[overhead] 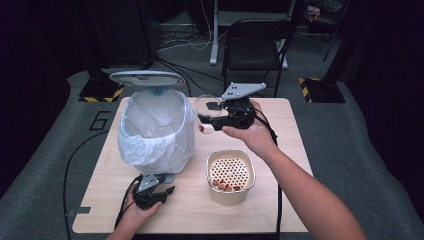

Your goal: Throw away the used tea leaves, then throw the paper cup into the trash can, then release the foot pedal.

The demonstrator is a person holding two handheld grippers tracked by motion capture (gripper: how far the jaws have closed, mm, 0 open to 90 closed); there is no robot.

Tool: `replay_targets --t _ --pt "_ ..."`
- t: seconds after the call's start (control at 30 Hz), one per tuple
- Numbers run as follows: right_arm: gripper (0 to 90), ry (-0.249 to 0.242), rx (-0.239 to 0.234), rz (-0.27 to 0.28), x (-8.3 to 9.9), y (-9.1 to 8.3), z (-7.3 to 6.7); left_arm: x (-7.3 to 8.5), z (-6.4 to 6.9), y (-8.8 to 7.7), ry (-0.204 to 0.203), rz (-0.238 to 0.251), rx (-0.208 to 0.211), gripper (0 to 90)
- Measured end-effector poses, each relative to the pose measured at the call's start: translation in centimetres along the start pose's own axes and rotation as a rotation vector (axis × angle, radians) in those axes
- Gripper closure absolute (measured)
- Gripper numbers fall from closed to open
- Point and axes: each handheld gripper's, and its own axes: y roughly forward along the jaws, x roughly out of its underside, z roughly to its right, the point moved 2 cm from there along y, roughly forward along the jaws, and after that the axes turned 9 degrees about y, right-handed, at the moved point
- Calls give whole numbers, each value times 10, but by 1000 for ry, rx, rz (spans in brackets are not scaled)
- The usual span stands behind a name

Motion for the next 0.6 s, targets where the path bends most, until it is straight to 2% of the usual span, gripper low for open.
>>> replay_targets --t 0.1,0.3,0.4,0.53,0.57,0.6 --pt "487 21 -3 15 -6 4 0 0 0 0 -2 0 1 458" --pt "487 23 -17 50 -22 10 -3 0 0 0 2 4 -3 458" --pt "487 30 -22 65 -30 15 -5 0 1 1 -13 12 -2 458" --pt "485 43 -38 77 -38 26 -9 0 0 1 0 16 -6 458" --pt "485 43 -40 76 -39 30 -10 0 -1 0 15 10 -7 458" --pt "485 42 -42 75 -39 33 -10 -1 -4 -1 51 3 -23 458"
